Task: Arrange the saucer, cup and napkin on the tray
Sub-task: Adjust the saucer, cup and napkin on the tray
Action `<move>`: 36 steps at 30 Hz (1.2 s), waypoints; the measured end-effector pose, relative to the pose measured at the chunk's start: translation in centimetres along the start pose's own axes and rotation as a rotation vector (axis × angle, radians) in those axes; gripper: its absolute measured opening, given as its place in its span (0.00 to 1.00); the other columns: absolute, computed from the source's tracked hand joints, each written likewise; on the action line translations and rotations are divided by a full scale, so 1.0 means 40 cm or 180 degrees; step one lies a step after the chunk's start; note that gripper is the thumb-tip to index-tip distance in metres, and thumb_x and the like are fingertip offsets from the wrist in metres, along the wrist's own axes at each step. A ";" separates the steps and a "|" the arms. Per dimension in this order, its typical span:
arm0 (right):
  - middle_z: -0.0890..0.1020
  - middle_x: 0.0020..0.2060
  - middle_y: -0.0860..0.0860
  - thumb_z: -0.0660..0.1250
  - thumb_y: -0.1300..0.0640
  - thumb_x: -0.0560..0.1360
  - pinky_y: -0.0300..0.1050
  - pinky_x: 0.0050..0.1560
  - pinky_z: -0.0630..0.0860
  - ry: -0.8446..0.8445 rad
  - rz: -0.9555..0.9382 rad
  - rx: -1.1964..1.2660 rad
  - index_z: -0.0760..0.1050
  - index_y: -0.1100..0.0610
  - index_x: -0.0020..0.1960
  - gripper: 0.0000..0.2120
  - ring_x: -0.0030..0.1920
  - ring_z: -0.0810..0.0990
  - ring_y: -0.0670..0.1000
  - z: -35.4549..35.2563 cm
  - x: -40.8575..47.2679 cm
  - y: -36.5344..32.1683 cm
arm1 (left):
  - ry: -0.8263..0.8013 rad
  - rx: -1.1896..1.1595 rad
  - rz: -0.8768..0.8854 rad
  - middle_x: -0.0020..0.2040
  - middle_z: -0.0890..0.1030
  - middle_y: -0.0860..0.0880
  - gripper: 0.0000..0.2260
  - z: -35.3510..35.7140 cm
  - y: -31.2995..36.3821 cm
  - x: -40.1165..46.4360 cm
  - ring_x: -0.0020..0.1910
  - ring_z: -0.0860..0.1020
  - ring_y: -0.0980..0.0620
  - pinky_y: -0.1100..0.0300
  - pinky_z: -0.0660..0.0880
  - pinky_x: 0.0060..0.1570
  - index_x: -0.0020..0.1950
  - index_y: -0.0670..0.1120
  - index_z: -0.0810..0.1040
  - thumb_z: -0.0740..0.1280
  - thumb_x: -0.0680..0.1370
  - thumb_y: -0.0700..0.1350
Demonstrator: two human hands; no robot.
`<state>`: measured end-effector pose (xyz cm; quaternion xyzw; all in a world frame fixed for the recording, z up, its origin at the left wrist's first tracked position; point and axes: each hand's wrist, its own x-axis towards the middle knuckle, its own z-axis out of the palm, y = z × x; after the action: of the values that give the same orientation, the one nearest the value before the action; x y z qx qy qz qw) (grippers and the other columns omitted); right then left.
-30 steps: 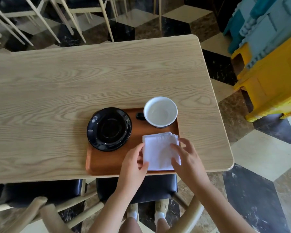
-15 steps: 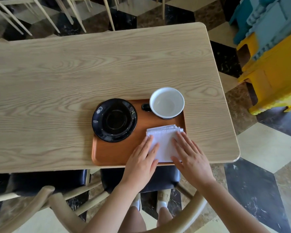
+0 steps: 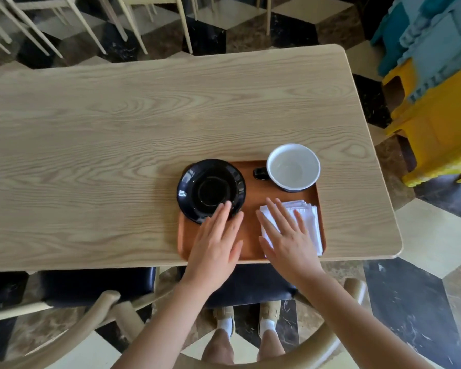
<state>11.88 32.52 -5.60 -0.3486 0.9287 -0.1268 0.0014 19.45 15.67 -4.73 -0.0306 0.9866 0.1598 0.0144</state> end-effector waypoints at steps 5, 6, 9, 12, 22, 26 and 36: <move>0.80 0.59 0.59 0.74 0.62 0.64 0.61 0.60 0.72 0.0261 -0.0319 0.0158 0.78 0.58 0.56 0.20 0.62 0.76 0.59 0.046 0.090 -0.075 | -0.0250 0.0361 -0.0297 0.71 0.67 0.38 0.23 -0.038 -0.154 -0.032 0.71 0.64 0.41 0.43 0.69 0.63 0.69 0.43 0.69 0.53 0.78 0.52; 0.82 0.55 0.59 0.74 0.64 0.63 0.60 0.58 0.73 0.0380 -0.0331 0.0216 0.80 0.59 0.52 0.18 0.58 0.79 0.60 0.056 0.102 -0.079 | -0.0276 0.0433 -0.0284 0.70 0.68 0.38 0.22 -0.044 -0.173 -0.036 0.70 0.66 0.41 0.43 0.70 0.62 0.68 0.43 0.70 0.53 0.78 0.52; 0.84 0.49 0.60 0.74 0.68 0.62 0.57 0.55 0.76 0.0663 -0.0290 0.0372 0.82 0.61 0.47 0.13 0.53 0.81 0.61 0.071 0.114 -0.087 | -0.0276 0.0484 -0.0109 0.68 0.71 0.39 0.21 -0.048 -0.201 -0.043 0.69 0.67 0.43 0.44 0.71 0.61 0.67 0.44 0.71 0.53 0.78 0.51; 0.84 0.48 0.60 0.73 0.69 0.63 0.53 0.52 0.78 0.0715 -0.0308 0.0401 0.82 0.62 0.46 0.12 0.52 0.82 0.61 0.070 0.112 -0.091 | -0.0180 0.0376 -0.0109 0.66 0.73 0.39 0.20 -0.045 -0.204 -0.041 0.69 0.68 0.43 0.46 0.71 0.62 0.66 0.44 0.73 0.54 0.78 0.51; 0.84 0.51 0.59 0.74 0.65 0.66 0.53 0.52 0.79 0.0540 -0.0226 0.0346 0.82 0.61 0.49 0.12 0.56 0.80 0.58 0.056 0.059 -0.111 | -0.0217 0.0264 0.0070 0.68 0.71 0.41 0.21 -0.044 -0.209 -0.081 0.70 0.65 0.45 0.47 0.69 0.64 0.68 0.45 0.70 0.54 0.79 0.51; 0.83 0.52 0.58 0.74 0.64 0.67 0.50 0.54 0.78 0.0480 -0.0173 0.0334 0.82 0.61 0.50 0.12 0.57 0.80 0.58 0.050 0.026 -0.117 | -0.0235 0.0158 0.0145 0.69 0.70 0.41 0.21 -0.039 -0.205 -0.108 0.71 0.64 0.45 0.48 0.69 0.64 0.69 0.46 0.69 0.55 0.79 0.51; 0.83 0.52 0.59 0.74 0.64 0.67 0.53 0.54 0.79 0.0374 -0.0116 0.0392 0.81 0.62 0.51 0.13 0.58 0.79 0.59 0.046 -0.007 -0.129 | -0.0300 0.0198 0.0201 0.72 0.67 0.43 0.21 -0.033 -0.206 -0.138 0.72 0.63 0.47 0.48 0.69 0.65 0.70 0.47 0.67 0.55 0.78 0.51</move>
<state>15.60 28.53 -6.20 -0.3567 0.9111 -0.2039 -0.0339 25.47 7.73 -5.86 0.0086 0.9898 0.1307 0.0568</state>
